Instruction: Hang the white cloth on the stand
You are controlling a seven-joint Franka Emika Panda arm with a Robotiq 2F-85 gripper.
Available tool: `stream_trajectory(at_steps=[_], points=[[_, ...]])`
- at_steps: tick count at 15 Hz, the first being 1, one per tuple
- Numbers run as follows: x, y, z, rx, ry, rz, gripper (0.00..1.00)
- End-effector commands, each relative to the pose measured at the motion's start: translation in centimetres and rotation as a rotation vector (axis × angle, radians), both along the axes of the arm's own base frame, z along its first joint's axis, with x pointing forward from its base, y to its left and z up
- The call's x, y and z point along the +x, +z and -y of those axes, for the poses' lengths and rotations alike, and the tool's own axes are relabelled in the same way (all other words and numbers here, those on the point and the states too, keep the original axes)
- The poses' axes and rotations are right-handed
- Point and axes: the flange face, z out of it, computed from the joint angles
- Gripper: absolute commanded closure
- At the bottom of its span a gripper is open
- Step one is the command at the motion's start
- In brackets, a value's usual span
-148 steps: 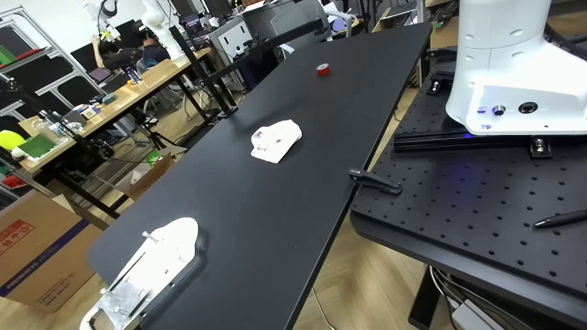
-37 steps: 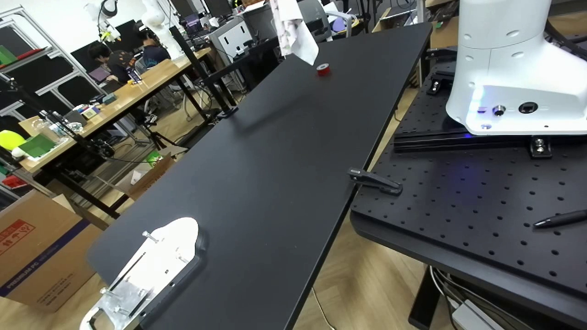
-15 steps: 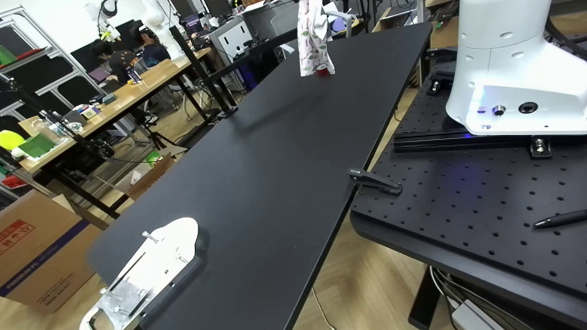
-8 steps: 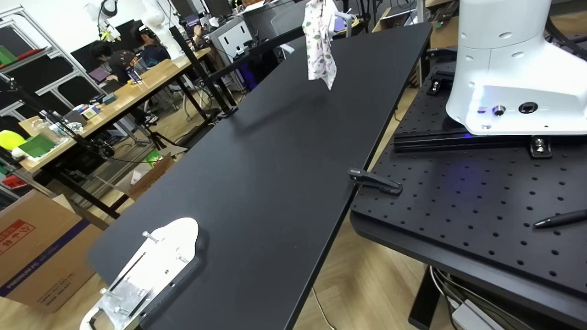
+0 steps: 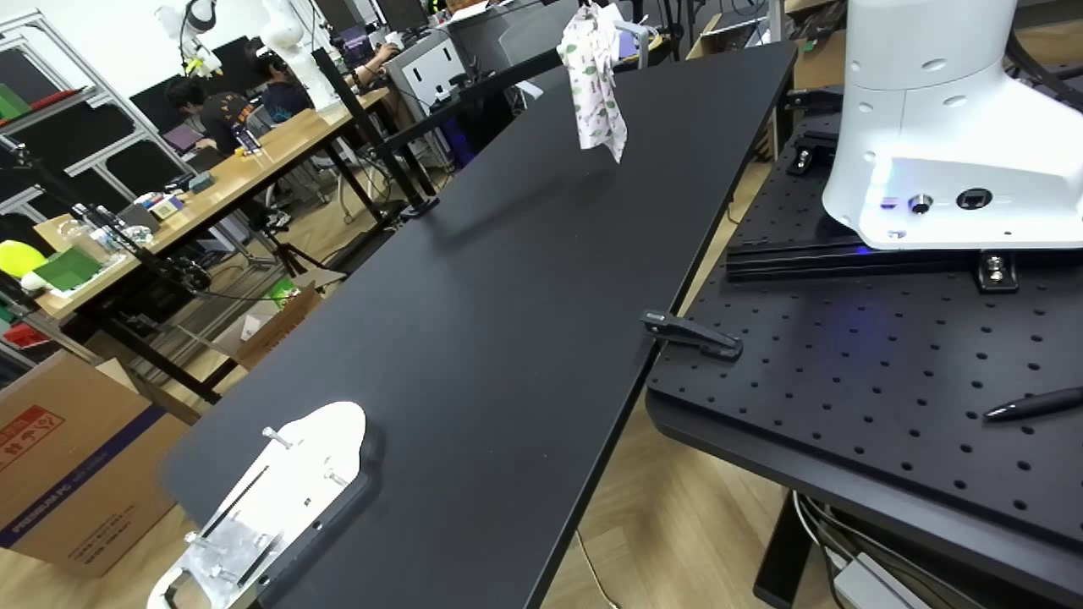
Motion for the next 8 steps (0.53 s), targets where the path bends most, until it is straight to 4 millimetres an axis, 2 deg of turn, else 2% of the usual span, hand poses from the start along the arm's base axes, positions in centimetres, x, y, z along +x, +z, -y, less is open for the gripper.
stream_trajectory(at_steps=[1,4,8], points=[[2.0,1.5,-1.9,-0.008,-0.002,0.038,0.99],[3.3,2.4,-1.8,-0.022,-0.024,0.066,0.99],[4.1,1.8,0.2,-0.019,-0.077,0.076,0.99]])
